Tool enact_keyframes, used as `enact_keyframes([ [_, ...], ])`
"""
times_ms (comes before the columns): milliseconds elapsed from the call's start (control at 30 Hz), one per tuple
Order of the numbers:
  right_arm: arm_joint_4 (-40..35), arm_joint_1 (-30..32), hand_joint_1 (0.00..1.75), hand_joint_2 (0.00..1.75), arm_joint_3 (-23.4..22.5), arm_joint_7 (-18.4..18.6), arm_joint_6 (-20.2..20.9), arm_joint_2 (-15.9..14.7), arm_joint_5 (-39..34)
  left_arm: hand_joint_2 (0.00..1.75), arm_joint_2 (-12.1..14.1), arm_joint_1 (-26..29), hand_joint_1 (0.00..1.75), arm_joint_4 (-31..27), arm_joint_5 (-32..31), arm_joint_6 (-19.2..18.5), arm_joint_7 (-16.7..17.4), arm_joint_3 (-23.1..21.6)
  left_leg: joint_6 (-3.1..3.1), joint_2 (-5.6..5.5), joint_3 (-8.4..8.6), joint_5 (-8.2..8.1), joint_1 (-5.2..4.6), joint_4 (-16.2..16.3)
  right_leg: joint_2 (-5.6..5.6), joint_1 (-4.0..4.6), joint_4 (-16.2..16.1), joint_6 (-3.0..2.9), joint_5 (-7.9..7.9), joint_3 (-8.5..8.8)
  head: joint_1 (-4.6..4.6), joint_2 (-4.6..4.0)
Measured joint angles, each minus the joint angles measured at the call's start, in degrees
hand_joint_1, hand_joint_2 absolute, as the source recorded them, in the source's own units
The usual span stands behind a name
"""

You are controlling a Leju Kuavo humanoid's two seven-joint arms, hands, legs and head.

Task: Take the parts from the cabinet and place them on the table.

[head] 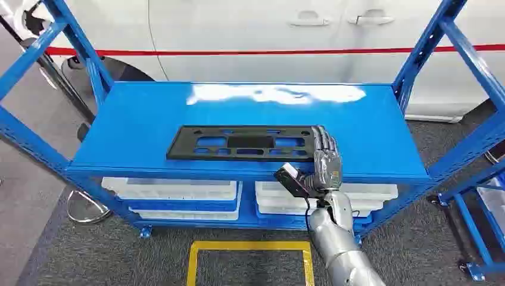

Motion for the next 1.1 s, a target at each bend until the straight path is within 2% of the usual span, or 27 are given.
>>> enact_keyframes([
  [33, 0.0, 0.0, 0.0, 1.75, 0.0, 0.0, 0.0, 0.0, 0.0, 0.0, 0.0, 0.1, 0.0, 0.0, 0.0, 0.0, 0.0, 0.0, 0.2, -0.04, 0.11, -0.11, -0.06, -0.2, -0.01, -0.06, -0.3, 0.24, -0.01, 0.19, 0.0, 0.0],
  [67, -0.1, 0.1, 0.0, 1.75, 0.0, 0.0, 0.0, 0.1, 0.0, 0.0, 0.0, 0.2, 0.0, 0.0, 0.0, 0.0, 0.0, 0.0, 0.46, 0.02, 1.06, 0.18, 0.58, -1.4, -0.01, 0.12, -0.5, 0.64, -0.34, 0.55, 0.0, 0.0],
  [100, -0.2, 0.1, 0.0, 1.75, 0.0, 0.0, 0.0, 0.0, 0.0, 0.0, -0.2, 0.3, 0.0, 0.0, 0.0, 0.0, -0.1, 0.0, 0.53, 0.16, 1.87, 0.29, 0.66, -2.3, -0.13, 0.03, 0.6, 0.84, -0.67, 0.4, 0.04, 0.0],
  [133, -0.2, 0.0, 0.0, 1.75, 0.0, 0.0, 0.0, 0.0, 0.0, 0.0, -0.2, 0.3, 0.0, 0.0, 0.0, 0.0, -0.1, 0.0, 0.78, 0.18, 2.18, 0.17, 0.72, -2.4, -0.23, -0.01, 3.6, 1.04, -2.18, -1.13, 0.02, 0.0],
  [200, -0.2, 0.4, 0.0, 1.75, -0.1, 0.1, 0.0, 0.0, 0.0, 0.0, -0.2, 0.1, 0.0, 0.0, 0.5, 0.0, -0.4, 0.0, 1.07, 0.19, 2.46, -0.21, 0.72, -2.3, -0.26, -0.35, 11.8, 1.45, -5.34, -6.06, 0.02, 0.0],
  [233, -0.2, 0.7, 0.0, 1.75, -0.3, 0.2, 0.0, 0.0, 0.0, 0.0, -0.2, 0.1, 0.0, 0.0, 0.7, 0.1, -0.6, 0.0, 1.08, 0.15, 2.64, -0.46, 0.72, -2.2, -0.27, -0.48, 15.1, 1.66, -6.06, -8.38, 0.04, 0.0],
  [267, -0.2, 1.1, 0.0, 1.75, -0.4, 0.2, 0.0, 0.0, 0.0, 0.0, -0.2, 0.3, 0.0, 0.0, 0.9, 0.1, -0.6, 0.0, 1.0, 0.08, 2.89, -0.8, 0.77, -2.1, -0.31, -0.69, 16.2, 1.89, -5.22, -9.81, 0.02, 0.0],
  [300, -0.2, 1.2, 0.26, 1.75, -0.4, 0.1, 0.0, 0.0, 0.0, 0.0, -0.2, 0.3, 0.0, 0.0, 0.9, 0.1, -0.7, 0.0, 0.89, 0.06, 3.24, -1.19, 0.84, -1.9, -0.37, -0.86, 14.5, 2.08, -3.07, -9.57, 0.04, 0.0],
  [333, -0.2, 1.2, 1.75, 1.75, -0.4, 0.1, 0.0, 0.0, 0.1, 0.0, -0.2, 0.4, 0.0, 0.0, 0.9, 0.1, -0.7, 0.0, 0.67, 0.05, 3.67, -1.69, 0.93, -1.6, -0.41, -1.1, 10.6, 2.25, 0.06, -8.14, 0.02, 0.0],
  [367, -0.2, 1.2, 1.75, 1.75, -0.4, 0.0, 0.0, 0.0, 0.1, 0.0, -0.3, 0.4, 0.0, 0.0, 0.9, 0.1, -0.7, 0.0, 0.44, 0.04, 4.04, -2.24, 1.06, -1.3, -0.48, -1.27, 5.9, 2.38, 3.08, -6.18, 0.04, 0.0],
  [400, -0.2, 1.2, 1.75, 1.75, -0.4, -0.1, 0.0, 0.0, 0.1, 0.0, -0.3, 0.4, 0.0, 0.0, 1.0, 0.1, -0.8, 0.0, 0.07, 0.04, 4.17, -2.88, 1.13, -0.8, -0.61, -1.36, 2.0, 2.36, 4.37, -4.86, 0.04, 0.0],
  [433, -0.2, 1.1, 1.75, 1.75, -0.5, -0.3, 0.1, 0.0, 0.1, 0.0, -0.3, 0.3, 0.0, 0.0, 1.1, 0.1, -0.8, 0.0, -0.51, -0.05, 3.85, -3.37, 0.78, -0.2, -0.56, -0.89, 1.6, 2.24, 3.46, -4.33, 0.09, 0.0],
  [467, -0.2, 1.2, 1.75, 1.75, -0.5, -0.4, 0.0, 0.0, 0.1, 0.0, -0.3, 0.2, 0.0, 0.0, 1.1, 0.1, -0.9, 0.0, -0.81, -0.08, 3.67, -3.44, 0.8, -0.2, -0.42, -0.91, 1.5, 1.49, 3.13, -4.26, 0.0, 0.0],
  [533, -0.2, 1.3, 1.75, 1.75, -0.5, -0.3, 0.0, -0.1, 0.1, 0.0, -0.4, 0.2, 0.0, 0.0, 1.2, 0.1, -0.9, 0.0, -1.28, -0.04, 3.83, -3.44, 1.04, -0.4, -0.32, -0.52, 1.4, 0.95, 3.0, -4.39, 0.0, 0.0],
  [600, -0.4, 1.2, 1.75, 1.75, -0.5, -0.4, 0.0, -0.1, 0.0, 0.0, -0.4, 0.3, 0.0, 0.0, 1.2, 0.1, -1.0, 0.0, -1.83, 0.06, 3.76, -4.41, 1.25, 0.3, -0.36, -0.91, 0.8, 0.12, 3.05, -3.74, 0.0, 0.0],
  [633, -0.5, 1.0, 1.75, 1.75, -0.5, -0.4, 0.0, -0.1, 0.0, 0.0, -0.4, 0.3, 0.0, 0.0, 1.3, 0.1, -1.0, 0.0, -1.97, 0.07, 2.86, -5.83, 1.26, 2.7, -0.39, -0.92, 0.6, -0.12, 2.94, -3.4, 0.0, 0.0],
  [700, -0.5, 0.9, 1.75, 1.75, -0.5, -0.4, 0.0, -0.1, 0.0, 0.0, -0.4, 0.2, 0.0, 0.0, 1.3, 0.1, -1.2, 0.0, -2.26, 0.06, -1.77, -9.67, 1.29, 11.9, -0.54, -0.75, 0.5, -0.54, 2.71, -3.1, -0.02, 0.0],
  [733, -0.5, 0.9, 1.75, 1.75, -0.5, -0.5, 0.0, -0.1, 0.0, 0.0, -0.5, 0.3, 0.0, 0.0, 1.3, 0.1, -1.4, 0.0, -2.3, 0.06, -3.83, -10.61, 1.3, 15.4, -0.57, -0.63, 0.5, -0.69, 2.62, -3.03, 0.02, 0.0],
  [767, -0.5, 0.9, 1.75, 1.75, -0.5, -0.6, 0.0, -0.1, 0.0, 0.0, -0.5, 0.4, 0.0, 0.0, 1.3, 0.1, -1.5, 0.0, -2.3, 0.06, -4.97, -10.34, 1.31, 16.9, -0.55, -0.56, 0.5, -0.72, 2.53, -2.91, -0.02, 0.0],
  [800, -0.5, 0.9, 1.75, 1.75, -0.5, -0.7, 0.0, -0.1, 0.0, 0.0, -0.5, 0.5, 0.0, 0.0, 1.3, 0.1, -1.6, 0.0, -2.21, 0.06, -4.82, -8.7, 1.31, 15.8, -0.5, -0.51, 0.5, -0.7, 2.41, -2.72, 0.02, 0.0],
  [833, -0.5, 0.9, 1.75, 1.75, -0.5, -0.9, 0.0, -0.2, 0.0, 0.0, -0.5, 0.5, 0.0, 0.0, 1.3, 0.1, -1.7, 0.0, -2.06, 0.06, -3.51, -6.13, 1.31, 12.4, -0.44, -0.49, 0.6, -0.67, 2.3, -2.49, 0.0, 0.0],
  [900, -0.6, 1.0, 1.75, 1.75, -0.5, -0.9, 0.0, -0.2, 0.0, 0.0, -0.5, 0.4, 0.0, 0.0, 1.4, 0.1, -1.9, 0.0, -1.54, 0.07, 0.77, -0.89, 1.3, 2.6, -0.33, -0.49, 0.5, -0.36, 2.08, -2.08, 0.0, 0.0],
  [967, -0.9, 1.1, 1.75, 1.75, -0.5, -0.9, 0.0, -0.3, -0.2, 0.0, -0.5, 0.2, 0.0, 0.0, 1.6, 0.1, -2.1, 0.0, -1.19, -0.07, 1.84, -1.78, 0.82, -0.1, -0.16, -0.2, 0.7, 0.14, 2.0, -2.41, 0.04, 0.0],
  [1033, -1.0, 1.4, 1.75, 1.75, -0.9, -1.2, 0.0, -0.3, -0.4, 0.0, -0.5, 0.3, 0.0, 0.0, 1.7, 0.0, -2.3, 0.0, -0.82, -0.07, 1.69, -1.7, 0.64, 0.1, -0.18, -0.39, 0.3, 0.75, 2.3, -2.35, 0.02, 0.0],
  [1067, -1.2, 1.5, 1.75, 1.75, -1.0, -1.4, 0.0, -0.4, -0.6, 0.0, -0.5, 0.3, 0.0, 0.0, 1.7, 0.0, -2.4, 0.0, -0.38, -0.05, 1.85, -1.41, 0.72, -0.4, -0.16, -0.35, 0.1, 1.16, 2.38, -2.21, 0.0, 0.0],
  [1100, -1.5, 1.6, 1.75, 1.75, -1.1, -1.4, 0.0, -0.5, -0.9, 0.0, -0.5, 0.4, 0.0, 0.0, 1.7, 0.0, -2.5, 0.0, 0.2, 0.15, 2.22, -1.0, 1.25, -1.1, -0.22, -0.4, 0.7, 1.44, 1.82, -2.38, 0.02, 0.0],
])
